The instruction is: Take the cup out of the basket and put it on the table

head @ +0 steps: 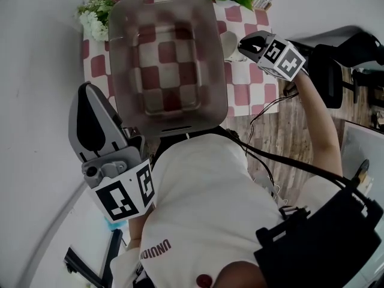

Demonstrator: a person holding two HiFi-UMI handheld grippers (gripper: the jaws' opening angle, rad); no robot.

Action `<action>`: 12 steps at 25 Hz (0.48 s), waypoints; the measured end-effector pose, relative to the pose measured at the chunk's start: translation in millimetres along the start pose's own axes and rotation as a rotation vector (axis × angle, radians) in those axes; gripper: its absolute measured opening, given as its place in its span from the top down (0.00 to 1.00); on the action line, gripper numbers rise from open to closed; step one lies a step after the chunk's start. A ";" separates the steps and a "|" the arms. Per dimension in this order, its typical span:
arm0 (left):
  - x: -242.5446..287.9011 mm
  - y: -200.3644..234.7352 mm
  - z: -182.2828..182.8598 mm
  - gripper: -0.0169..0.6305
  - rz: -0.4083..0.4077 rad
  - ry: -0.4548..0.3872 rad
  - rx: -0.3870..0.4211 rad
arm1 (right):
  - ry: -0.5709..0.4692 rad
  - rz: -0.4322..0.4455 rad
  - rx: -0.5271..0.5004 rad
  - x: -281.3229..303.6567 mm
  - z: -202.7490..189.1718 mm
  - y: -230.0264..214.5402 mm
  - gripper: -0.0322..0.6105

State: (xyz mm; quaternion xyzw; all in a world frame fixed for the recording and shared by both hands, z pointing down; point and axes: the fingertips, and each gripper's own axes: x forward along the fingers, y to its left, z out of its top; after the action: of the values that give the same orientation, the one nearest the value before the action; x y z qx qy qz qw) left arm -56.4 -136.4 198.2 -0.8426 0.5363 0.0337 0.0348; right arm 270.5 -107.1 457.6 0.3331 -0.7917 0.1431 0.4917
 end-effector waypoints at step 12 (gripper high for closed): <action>4.7 -19.1 4.3 0.96 -0.049 0.001 0.029 | -0.109 -0.034 0.117 6.5 -12.4 3.5 0.82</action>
State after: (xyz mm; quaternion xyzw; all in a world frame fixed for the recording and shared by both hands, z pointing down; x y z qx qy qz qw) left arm -37.2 -132.1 193.8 -0.8549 0.5161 0.0248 0.0476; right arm 274.8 -100.1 469.5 0.3818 -0.8018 0.1624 0.4301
